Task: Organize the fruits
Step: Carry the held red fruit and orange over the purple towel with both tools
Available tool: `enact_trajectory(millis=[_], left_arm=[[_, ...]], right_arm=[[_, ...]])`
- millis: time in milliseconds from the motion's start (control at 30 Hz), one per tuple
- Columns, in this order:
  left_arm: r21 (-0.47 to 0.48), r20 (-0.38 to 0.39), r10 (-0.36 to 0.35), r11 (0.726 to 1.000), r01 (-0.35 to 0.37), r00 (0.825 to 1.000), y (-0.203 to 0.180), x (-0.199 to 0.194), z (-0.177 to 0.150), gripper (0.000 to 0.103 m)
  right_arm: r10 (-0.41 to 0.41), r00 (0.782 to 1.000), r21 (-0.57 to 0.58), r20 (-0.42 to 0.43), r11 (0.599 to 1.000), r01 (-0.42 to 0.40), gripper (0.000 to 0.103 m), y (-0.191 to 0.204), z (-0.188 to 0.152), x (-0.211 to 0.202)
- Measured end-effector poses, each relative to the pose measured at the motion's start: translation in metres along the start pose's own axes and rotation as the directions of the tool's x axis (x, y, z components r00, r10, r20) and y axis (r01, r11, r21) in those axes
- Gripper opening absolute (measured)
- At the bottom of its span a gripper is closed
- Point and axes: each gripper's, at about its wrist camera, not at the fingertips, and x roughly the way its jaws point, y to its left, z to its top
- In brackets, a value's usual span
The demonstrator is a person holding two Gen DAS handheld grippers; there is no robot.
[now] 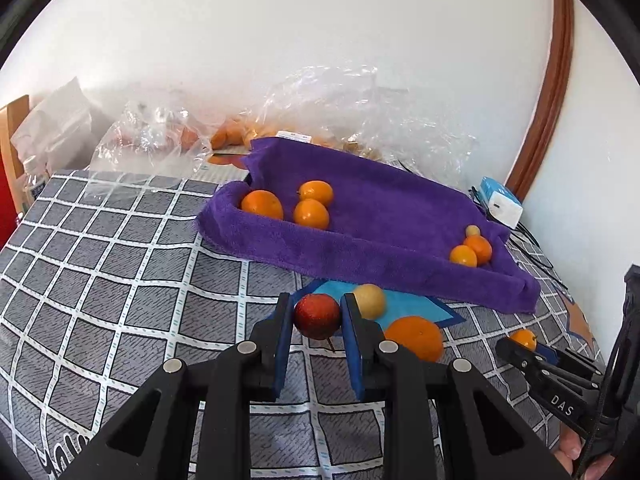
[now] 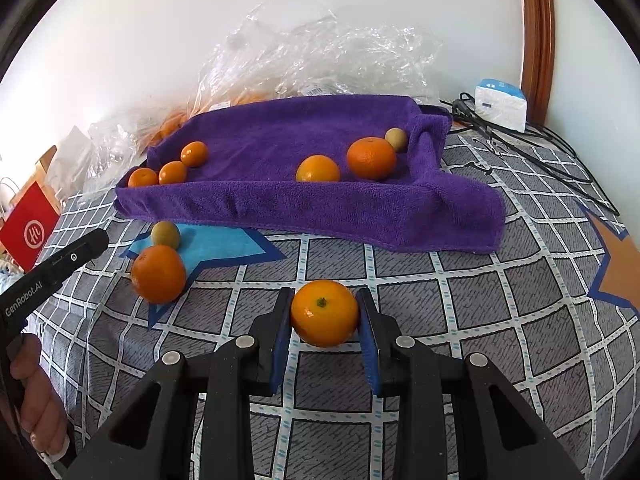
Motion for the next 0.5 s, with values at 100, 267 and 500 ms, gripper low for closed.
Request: enact_trajectory(millis=[100,267,500], left_arm=[[-0.029,-0.002,0.009,1.000,-0.009,1.000,0.005,0.000,0.001,0.023],[-0.050,0.030,0.033,0.998,-0.031,0.999,0.011,-0.005,0.002,0.023],[-0.076,0.054,0.034,0.997,-0.030,0.998,0.015,-0.009,0.003,0.023]], right_arm=[[0.007,1.000,0.007,0.002,1.000,-0.008,0.031,-0.001,0.000,-0.001],[0.011,1.000,-0.005,0.008,1.000,-0.011,0.031,0.002,0.000,-0.003],[0.022,1.000,0.037,0.016,0.999,-0.022,0.031,-0.007,0.001,-0.006]])
